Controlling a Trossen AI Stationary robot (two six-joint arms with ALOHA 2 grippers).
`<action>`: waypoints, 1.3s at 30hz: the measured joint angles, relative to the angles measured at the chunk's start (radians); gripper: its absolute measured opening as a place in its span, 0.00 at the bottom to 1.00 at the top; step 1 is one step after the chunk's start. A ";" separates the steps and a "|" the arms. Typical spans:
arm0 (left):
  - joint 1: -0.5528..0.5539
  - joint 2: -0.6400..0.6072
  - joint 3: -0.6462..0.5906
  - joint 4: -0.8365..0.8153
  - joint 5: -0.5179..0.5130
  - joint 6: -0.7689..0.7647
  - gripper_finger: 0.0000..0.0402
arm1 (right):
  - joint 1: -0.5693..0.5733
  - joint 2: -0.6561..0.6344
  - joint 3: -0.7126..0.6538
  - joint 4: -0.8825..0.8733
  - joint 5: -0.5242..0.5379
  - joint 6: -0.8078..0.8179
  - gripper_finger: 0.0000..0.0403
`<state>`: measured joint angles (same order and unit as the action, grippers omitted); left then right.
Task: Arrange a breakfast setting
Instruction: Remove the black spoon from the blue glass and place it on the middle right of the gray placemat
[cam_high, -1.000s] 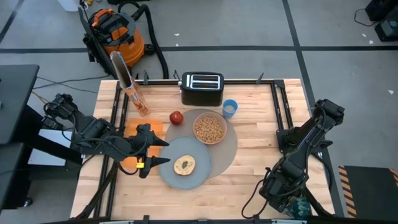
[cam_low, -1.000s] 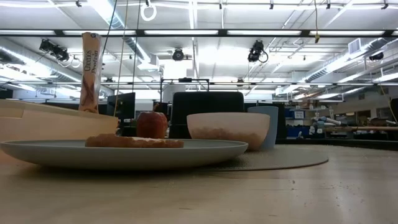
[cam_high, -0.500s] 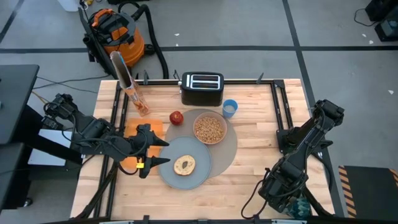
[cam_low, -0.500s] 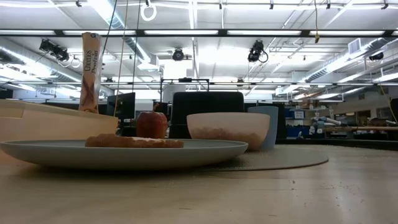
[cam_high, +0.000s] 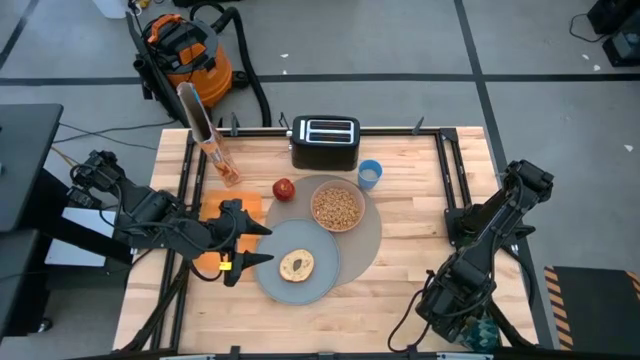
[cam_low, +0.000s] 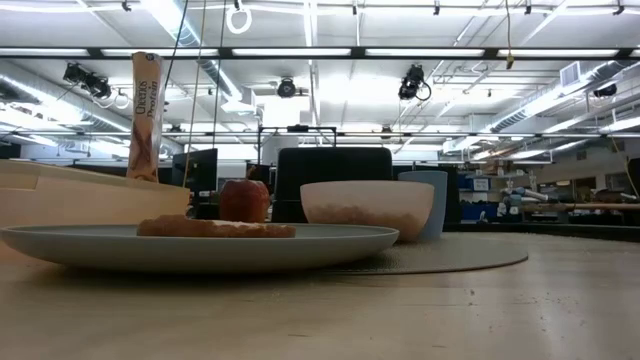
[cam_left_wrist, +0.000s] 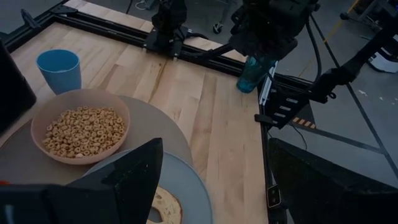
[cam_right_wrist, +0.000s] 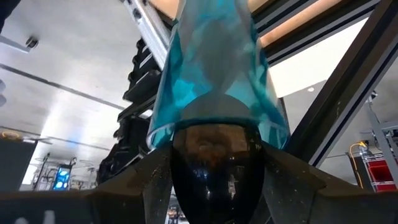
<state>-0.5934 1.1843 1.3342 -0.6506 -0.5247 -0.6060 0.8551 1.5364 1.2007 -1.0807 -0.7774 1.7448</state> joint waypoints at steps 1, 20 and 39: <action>0.000 0.000 0.000 0.000 0.000 0.000 0.74 | 0.000 0.000 0.005 0.001 -0.004 0.002 0.53; 0.000 0.000 0.000 0.000 0.000 0.012 0.74 | 0.000 -0.019 0.227 -0.207 -0.028 0.010 0.53; 0.000 0.002 0.000 0.008 -0.001 0.026 0.74 | -0.024 -0.021 0.613 -0.494 0.040 0.060 0.53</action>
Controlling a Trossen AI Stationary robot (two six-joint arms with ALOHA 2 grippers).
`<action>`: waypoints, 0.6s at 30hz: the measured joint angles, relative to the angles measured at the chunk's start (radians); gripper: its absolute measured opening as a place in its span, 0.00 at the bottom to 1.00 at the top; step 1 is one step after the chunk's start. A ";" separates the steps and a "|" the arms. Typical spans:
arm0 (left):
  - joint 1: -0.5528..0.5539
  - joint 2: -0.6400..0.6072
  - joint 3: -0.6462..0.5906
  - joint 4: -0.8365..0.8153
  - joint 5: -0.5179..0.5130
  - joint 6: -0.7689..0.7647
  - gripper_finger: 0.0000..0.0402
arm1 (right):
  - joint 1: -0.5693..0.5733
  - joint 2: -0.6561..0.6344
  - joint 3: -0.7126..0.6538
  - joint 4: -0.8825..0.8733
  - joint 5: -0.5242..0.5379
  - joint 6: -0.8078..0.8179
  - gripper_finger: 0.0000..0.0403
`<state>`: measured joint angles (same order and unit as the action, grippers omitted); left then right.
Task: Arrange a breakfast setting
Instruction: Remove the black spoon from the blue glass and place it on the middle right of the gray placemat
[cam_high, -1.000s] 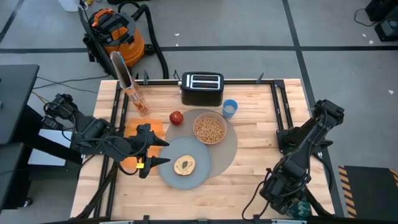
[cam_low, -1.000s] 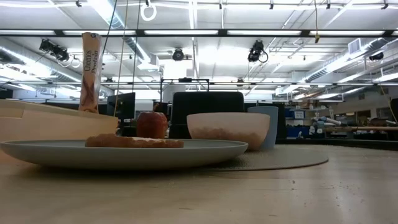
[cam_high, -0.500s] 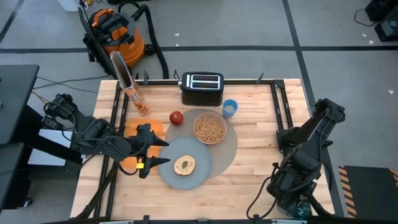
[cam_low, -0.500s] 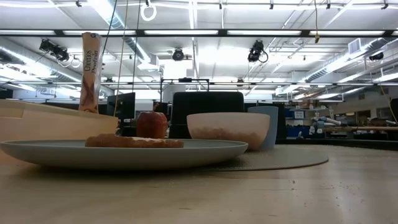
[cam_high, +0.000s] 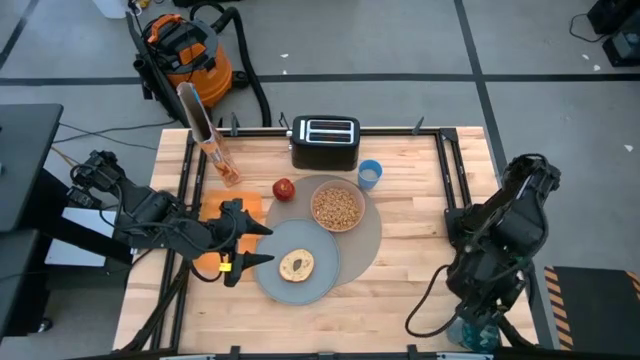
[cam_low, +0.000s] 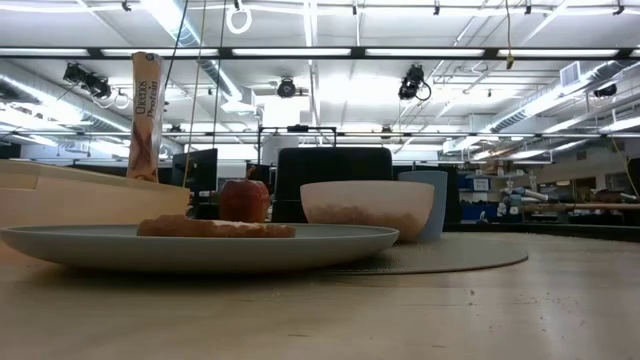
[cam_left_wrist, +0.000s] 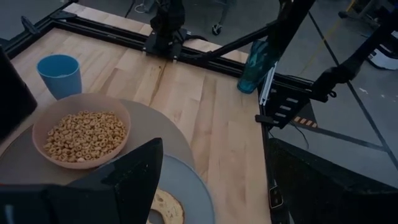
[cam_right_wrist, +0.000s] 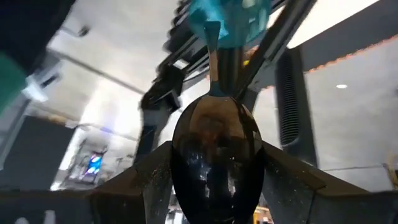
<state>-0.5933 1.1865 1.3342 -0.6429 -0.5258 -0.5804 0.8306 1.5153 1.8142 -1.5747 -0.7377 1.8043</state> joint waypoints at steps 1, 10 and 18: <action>0.000 0.003 0.000 0.004 -0.002 0.010 0.74 | -0.004 -0.004 0.016 0.006 0.001 0.008 0.53; -0.011 0.005 0.000 0.015 -0.029 0.027 0.74 | -0.085 -0.014 0.101 0.009 0.099 0.033 0.53; -0.063 0.007 0.000 0.021 -0.034 0.012 0.74 | -0.275 -0.014 0.101 0.027 0.252 -0.212 0.53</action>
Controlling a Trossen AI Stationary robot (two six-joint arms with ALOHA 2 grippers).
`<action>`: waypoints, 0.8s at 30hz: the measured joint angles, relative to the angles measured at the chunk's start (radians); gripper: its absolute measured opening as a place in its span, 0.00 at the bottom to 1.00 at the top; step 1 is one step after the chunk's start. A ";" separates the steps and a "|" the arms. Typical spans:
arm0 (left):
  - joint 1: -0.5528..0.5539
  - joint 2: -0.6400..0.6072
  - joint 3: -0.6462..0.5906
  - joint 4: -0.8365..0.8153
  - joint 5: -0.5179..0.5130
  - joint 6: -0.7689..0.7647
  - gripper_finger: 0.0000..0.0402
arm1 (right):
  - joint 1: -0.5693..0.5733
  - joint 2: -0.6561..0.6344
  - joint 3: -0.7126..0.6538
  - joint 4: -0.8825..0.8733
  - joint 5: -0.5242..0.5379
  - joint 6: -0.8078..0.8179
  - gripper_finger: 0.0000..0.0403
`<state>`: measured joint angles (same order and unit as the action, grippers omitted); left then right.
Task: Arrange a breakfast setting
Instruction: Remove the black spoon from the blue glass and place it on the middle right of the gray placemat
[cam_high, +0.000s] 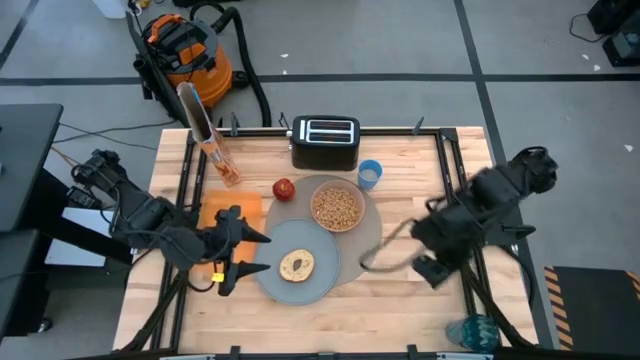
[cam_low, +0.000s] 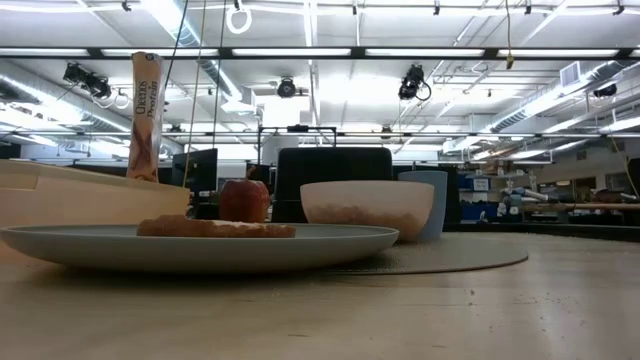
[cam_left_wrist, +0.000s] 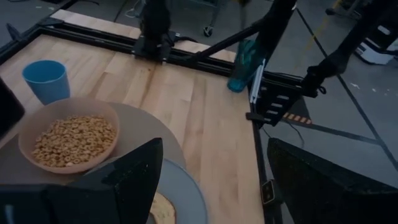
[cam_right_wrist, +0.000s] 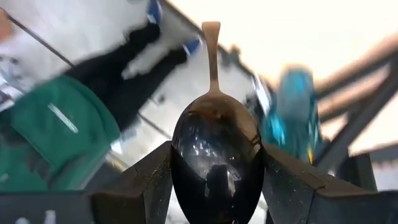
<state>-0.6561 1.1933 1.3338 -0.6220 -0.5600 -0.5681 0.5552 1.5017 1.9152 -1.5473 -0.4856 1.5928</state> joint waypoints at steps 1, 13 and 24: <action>-0.009 0.005 0.000 0.003 -0.009 -0.001 0.74 | -0.027 0.000 0.000 0.001 0.017 -0.038 0.53; -0.006 0.158 0.000 0.162 -0.085 0.102 0.74 | -0.205 0.020 0.000 0.145 0.334 -0.241 0.53; 0.147 0.309 0.000 0.319 -0.060 0.275 0.74 | -0.223 0.120 0.000 0.279 0.388 -0.279 0.53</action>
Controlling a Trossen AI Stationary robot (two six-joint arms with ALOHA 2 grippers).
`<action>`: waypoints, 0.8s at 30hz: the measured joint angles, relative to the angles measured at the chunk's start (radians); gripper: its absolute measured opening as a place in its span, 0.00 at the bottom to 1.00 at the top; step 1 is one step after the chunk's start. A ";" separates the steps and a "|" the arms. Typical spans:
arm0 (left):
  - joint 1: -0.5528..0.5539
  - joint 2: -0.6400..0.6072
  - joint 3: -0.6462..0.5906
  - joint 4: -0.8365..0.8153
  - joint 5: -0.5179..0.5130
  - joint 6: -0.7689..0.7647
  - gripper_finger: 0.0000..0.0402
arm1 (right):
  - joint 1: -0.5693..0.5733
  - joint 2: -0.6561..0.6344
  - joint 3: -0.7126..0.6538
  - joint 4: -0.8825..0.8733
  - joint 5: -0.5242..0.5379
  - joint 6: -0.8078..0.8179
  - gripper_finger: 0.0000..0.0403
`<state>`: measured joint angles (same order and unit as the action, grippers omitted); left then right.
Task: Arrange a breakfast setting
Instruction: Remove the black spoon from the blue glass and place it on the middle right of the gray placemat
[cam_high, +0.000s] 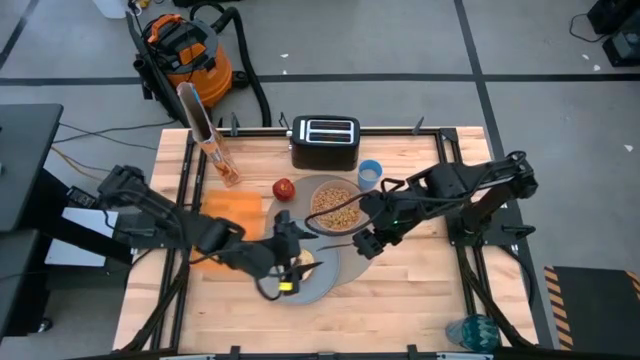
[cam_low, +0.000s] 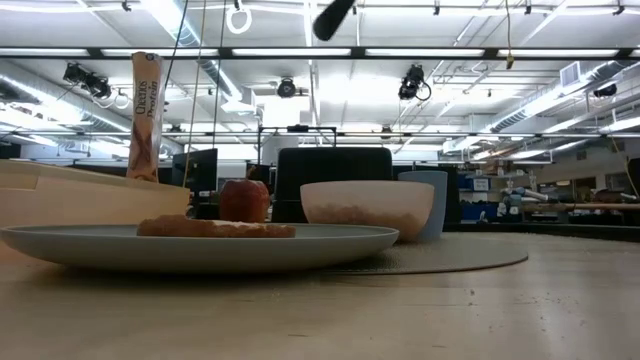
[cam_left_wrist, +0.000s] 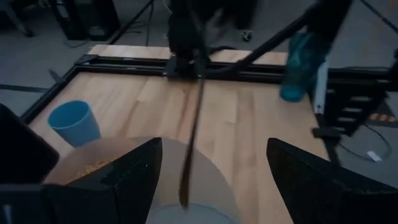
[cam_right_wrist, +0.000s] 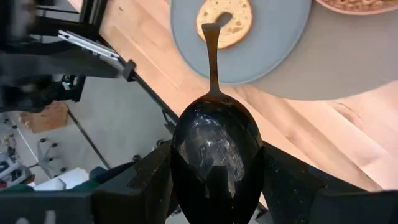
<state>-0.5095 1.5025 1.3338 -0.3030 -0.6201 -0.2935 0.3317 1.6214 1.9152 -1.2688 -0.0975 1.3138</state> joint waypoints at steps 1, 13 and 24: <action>0.012 0.010 0.000 0.014 0.003 0.008 0.74 | 0.000 0.006 0.000 0.008 0.000 -0.001 0.53; 0.132 0.142 0.000 0.263 0.035 0.105 0.74 | -0.021 0.015 0.000 0.012 0.061 0.000 0.53; 0.194 0.167 0.000 0.316 0.024 0.109 0.59 | -0.055 0.042 0.000 0.020 0.103 0.015 0.53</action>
<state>-0.3152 1.6699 1.3334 0.0132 -0.5964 -0.1844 0.2770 1.6638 1.9152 -1.2490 0.0060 1.3293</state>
